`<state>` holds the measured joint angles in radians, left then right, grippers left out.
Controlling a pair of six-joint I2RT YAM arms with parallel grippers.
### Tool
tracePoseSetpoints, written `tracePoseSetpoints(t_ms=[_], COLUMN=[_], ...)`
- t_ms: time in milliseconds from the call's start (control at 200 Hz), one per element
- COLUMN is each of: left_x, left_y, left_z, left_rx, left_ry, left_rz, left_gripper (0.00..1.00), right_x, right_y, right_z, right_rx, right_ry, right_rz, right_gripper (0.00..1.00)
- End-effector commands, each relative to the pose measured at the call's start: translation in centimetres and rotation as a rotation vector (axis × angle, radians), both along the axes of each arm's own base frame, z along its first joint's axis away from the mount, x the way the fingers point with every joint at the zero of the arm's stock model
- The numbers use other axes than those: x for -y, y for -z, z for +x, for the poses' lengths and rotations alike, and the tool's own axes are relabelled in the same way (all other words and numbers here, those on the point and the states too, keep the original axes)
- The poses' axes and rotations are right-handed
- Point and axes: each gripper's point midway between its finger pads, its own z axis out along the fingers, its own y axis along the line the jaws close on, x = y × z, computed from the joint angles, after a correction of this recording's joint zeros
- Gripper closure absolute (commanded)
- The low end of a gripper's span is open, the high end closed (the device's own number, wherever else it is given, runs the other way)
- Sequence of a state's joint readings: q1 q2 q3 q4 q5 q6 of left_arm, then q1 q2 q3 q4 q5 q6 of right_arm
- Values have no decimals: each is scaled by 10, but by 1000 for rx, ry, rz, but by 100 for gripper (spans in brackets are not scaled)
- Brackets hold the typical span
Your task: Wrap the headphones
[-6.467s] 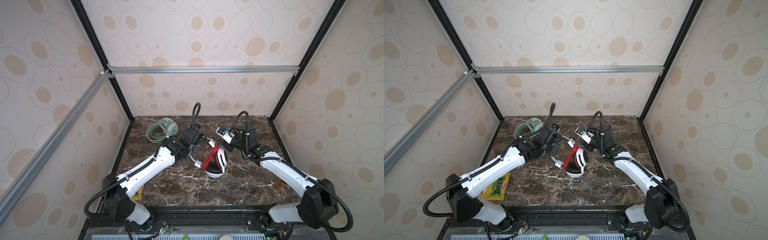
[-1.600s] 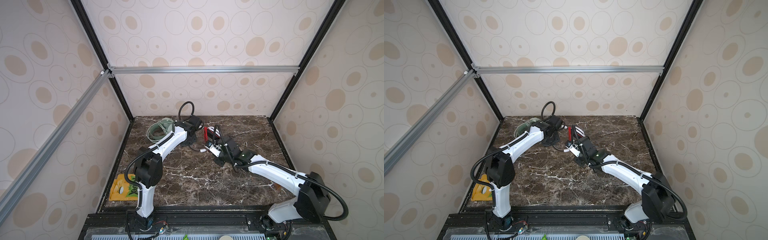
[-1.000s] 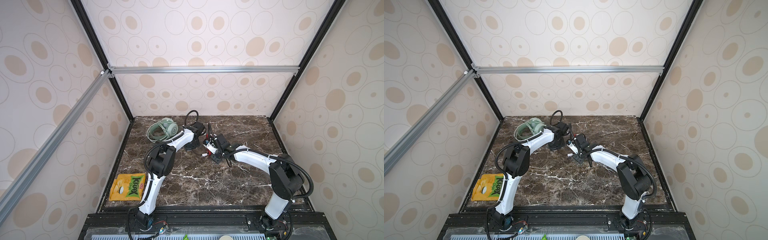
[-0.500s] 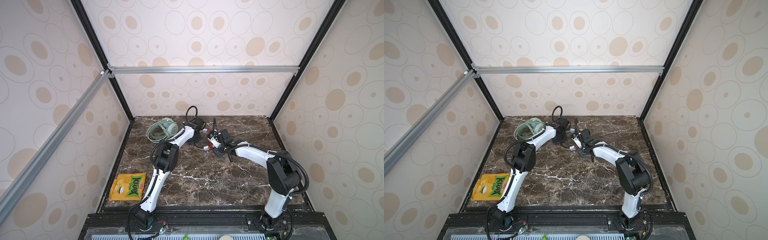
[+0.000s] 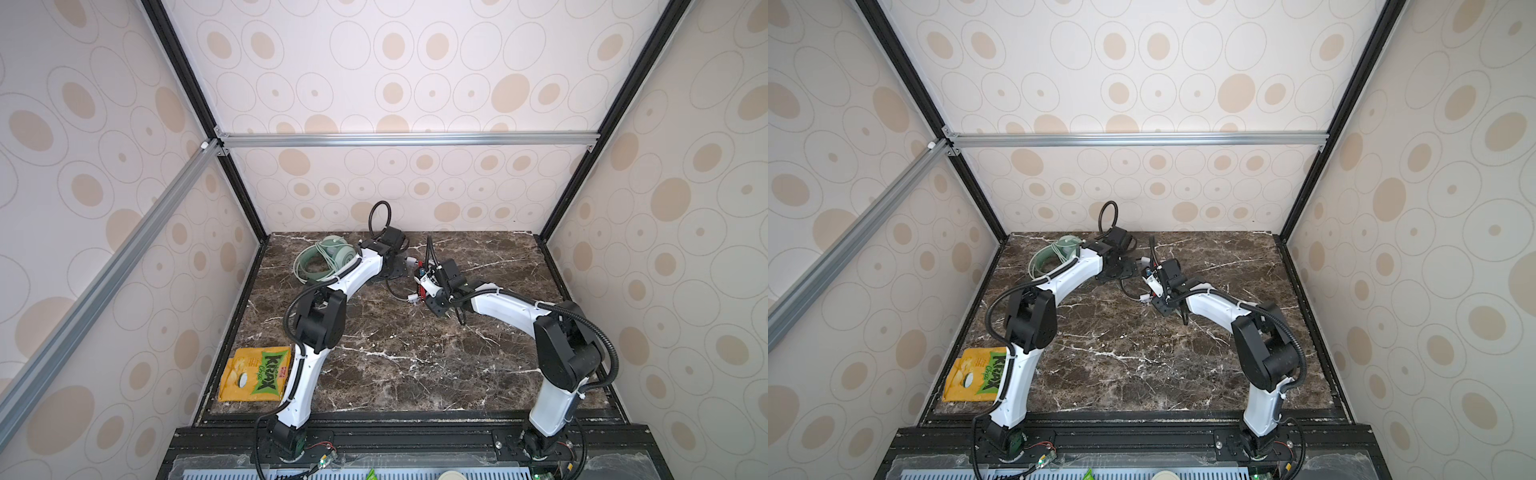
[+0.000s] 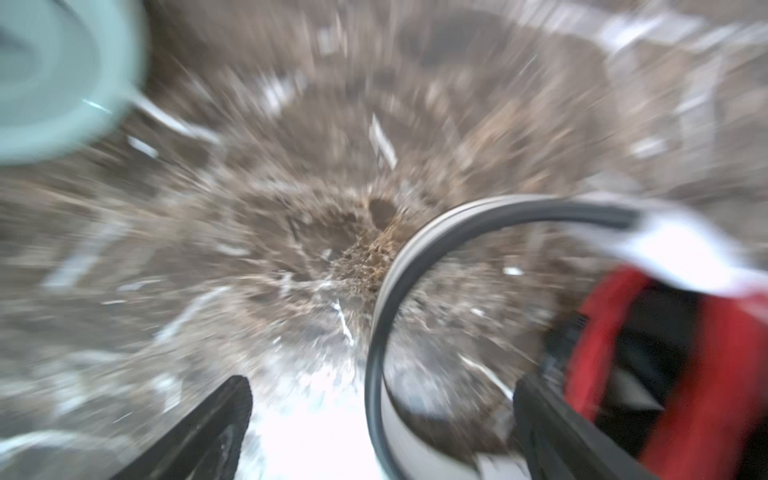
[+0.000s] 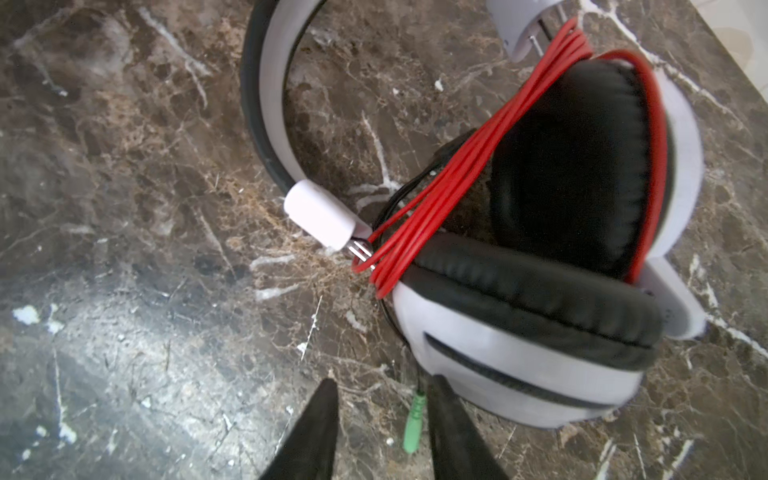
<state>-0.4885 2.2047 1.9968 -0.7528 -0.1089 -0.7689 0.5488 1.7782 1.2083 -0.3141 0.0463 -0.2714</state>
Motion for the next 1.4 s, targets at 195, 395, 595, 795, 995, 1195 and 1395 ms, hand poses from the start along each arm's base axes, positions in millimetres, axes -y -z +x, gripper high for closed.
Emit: tracePoseSetpoints(t_ms=[195, 395, 595, 795, 995, 1195, 1395], left_x=[-53, -93, -146, -168, -197, -210, -212], left_y=[-128, -146, -160, -145, -131, -109, -94], left_z=[-46, -98, -141, -175, -200, -202, -199], left_rx=[325, 421, 575, 942, 1153, 1142, 1115], left_ry=[-50, -99, -231, -196, -256, -265, -216], left_rz=[-12, -7, 52, 34, 157, 337, 490], left_gripper=[2, 2, 2, 2, 2, 2, 2], right_x=[22, 61, 128, 196, 214, 223, 227], right_y=[-72, -119, -153, -136, -101, -71, -53], right_z=[-42, -47, -44, -45, -43, -31, -23], right_rx=[134, 272, 461, 650, 721, 741, 798], right_ry=[80, 223, 504, 824, 866, 811, 789], right_rz=[199, 297, 478, 516, 378, 219, 198], right_gripper=[58, 43, 0, 0, 0, 0, 0])
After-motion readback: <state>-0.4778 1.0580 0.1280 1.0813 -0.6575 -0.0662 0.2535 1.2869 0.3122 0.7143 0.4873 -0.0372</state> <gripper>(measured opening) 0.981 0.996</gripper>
